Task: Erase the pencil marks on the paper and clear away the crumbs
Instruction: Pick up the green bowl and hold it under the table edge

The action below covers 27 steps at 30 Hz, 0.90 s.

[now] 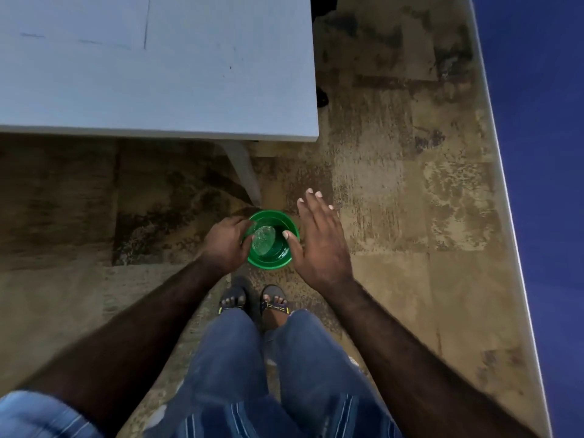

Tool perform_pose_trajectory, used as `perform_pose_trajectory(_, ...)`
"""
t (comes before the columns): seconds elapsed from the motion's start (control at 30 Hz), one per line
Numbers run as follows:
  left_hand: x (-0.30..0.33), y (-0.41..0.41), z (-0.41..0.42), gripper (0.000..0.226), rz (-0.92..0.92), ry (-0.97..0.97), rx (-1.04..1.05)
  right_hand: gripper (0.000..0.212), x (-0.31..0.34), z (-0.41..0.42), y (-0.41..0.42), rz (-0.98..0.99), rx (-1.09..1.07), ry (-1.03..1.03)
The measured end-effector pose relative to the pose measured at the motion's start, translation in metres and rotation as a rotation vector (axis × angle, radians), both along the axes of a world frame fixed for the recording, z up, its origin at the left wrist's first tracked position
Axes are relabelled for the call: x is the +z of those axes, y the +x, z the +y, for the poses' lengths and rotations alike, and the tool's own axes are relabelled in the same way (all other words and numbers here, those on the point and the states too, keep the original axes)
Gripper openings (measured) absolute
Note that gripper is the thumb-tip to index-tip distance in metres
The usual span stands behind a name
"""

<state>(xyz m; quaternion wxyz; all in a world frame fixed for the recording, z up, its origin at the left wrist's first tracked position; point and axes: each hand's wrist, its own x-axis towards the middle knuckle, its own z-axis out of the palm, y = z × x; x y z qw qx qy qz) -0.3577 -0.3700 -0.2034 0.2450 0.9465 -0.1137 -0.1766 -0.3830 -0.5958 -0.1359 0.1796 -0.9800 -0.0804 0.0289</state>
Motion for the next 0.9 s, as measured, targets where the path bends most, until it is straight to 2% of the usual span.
perform_pose_trajectory(0.3,-0.162,0.006,-0.005,0.042,0.076,0.082,0.091,0.076,-0.108,-0.006,0.007,0.017,-0.005,-0.079)
perform_pose_trajectory(0.43,-0.234,0.009,-0.004,0.055,0.159,0.105,0.196,0.082,-0.155,-0.014,0.014,0.03,0.004,-0.131)
perform_pose_trajectory(0.6,-0.278,0.01,-0.014,0.052,0.342,0.128,0.409,0.087,-0.189,-0.022,0.021,0.067,-0.03,-0.13)
perform_pose_trajectory(0.7,-0.3,0.008,-0.021,0.056,0.506,0.077,0.536,0.089,-0.2,-0.025,0.022,0.094,-0.056,-0.126)
perform_pose_trajectory(0.8,-0.317,0.006,-0.026,0.059,0.59,0.043,0.605,0.088,-0.206,-0.028,0.02,0.082,-0.069,-0.115)
perform_pose_trajectory(0.9,-0.332,0.004,-0.027,0.049,0.656,-0.019,0.694,0.086,-0.208,-0.029,0.017,0.08,-0.076,-0.108)
